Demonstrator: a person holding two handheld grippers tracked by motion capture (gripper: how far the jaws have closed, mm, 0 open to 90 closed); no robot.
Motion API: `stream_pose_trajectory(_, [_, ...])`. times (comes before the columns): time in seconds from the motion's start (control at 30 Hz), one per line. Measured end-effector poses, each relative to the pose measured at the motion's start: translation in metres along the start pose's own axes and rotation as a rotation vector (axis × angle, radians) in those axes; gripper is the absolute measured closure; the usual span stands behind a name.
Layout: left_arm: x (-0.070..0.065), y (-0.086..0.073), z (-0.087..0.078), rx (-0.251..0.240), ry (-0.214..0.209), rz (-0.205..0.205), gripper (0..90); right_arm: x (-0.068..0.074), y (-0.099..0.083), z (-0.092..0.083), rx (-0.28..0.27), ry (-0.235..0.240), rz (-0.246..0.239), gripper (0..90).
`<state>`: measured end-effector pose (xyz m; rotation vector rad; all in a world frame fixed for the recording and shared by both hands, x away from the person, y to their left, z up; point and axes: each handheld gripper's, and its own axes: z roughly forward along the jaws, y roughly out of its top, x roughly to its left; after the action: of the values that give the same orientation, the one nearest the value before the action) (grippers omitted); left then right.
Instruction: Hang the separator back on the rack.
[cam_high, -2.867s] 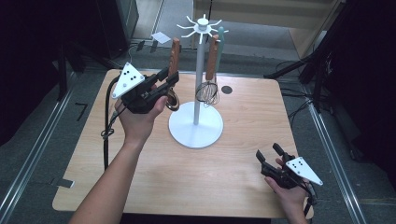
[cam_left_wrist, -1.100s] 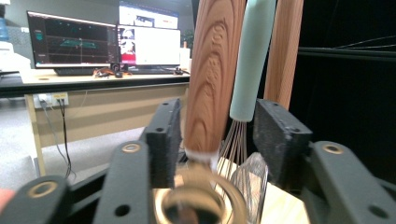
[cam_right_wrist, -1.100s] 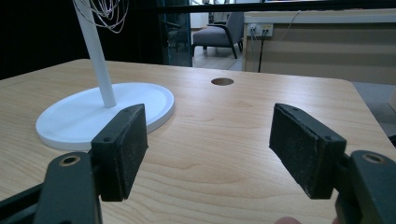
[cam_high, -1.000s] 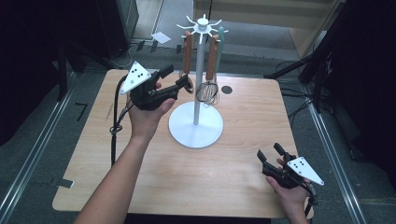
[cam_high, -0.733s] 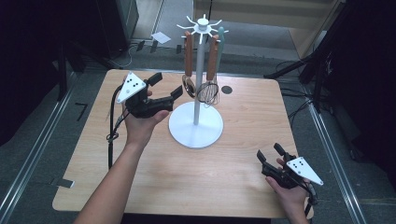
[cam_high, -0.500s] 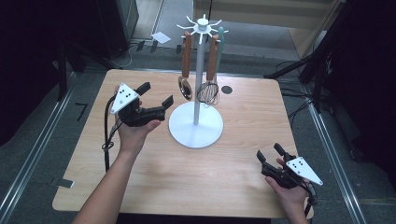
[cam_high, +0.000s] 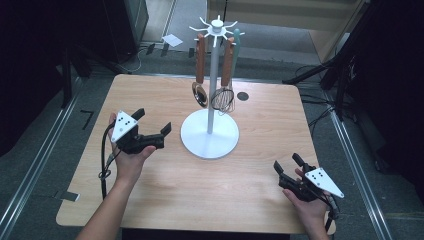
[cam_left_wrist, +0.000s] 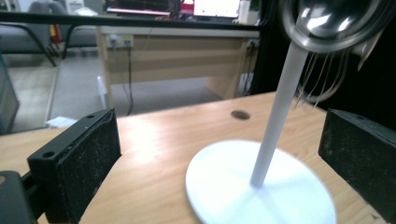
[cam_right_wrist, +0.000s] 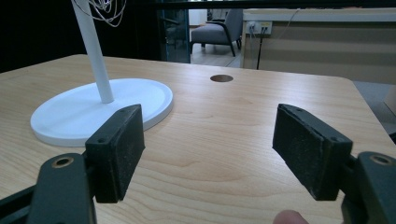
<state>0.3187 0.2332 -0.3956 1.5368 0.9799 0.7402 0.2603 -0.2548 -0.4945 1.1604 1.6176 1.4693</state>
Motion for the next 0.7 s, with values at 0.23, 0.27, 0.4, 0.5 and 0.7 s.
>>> stream_pose_trajectory(0.23, [0.013, -0.029, -0.012, 0.026, 0.009, -0.048, 0.0, 0.0, 0.0, 0.0, 0.002, -0.005, -0.009, 25.9])
stream_pose_trajectory(0.27, [0.014, -0.032, -0.014, 0.028, 0.018, -0.047, 0.0, 0.0, -0.001, 0.0, 0.002, -0.004, -0.008, 26.0])
stream_pose_trajectory(0.4, [0.02, -0.046, -0.021, 0.038, 0.048, -0.051, 0.0, 0.0, -0.001, 0.001, 0.004, -0.005, -0.005, 26.1])
stream_pose_trajectory(0.5, [0.025, -0.056, -0.024, 0.071, 0.067, -0.067, 0.0, 0.001, -0.001, 0.002, 0.005, -0.004, -0.009, 26.1])
stream_pose_trajectory(0.7, [0.034, -0.064, -0.033, 0.067, 0.102, -0.092, 0.0, 0.001, -0.001, 0.002, 0.008, -0.003, -0.008, 26.2])
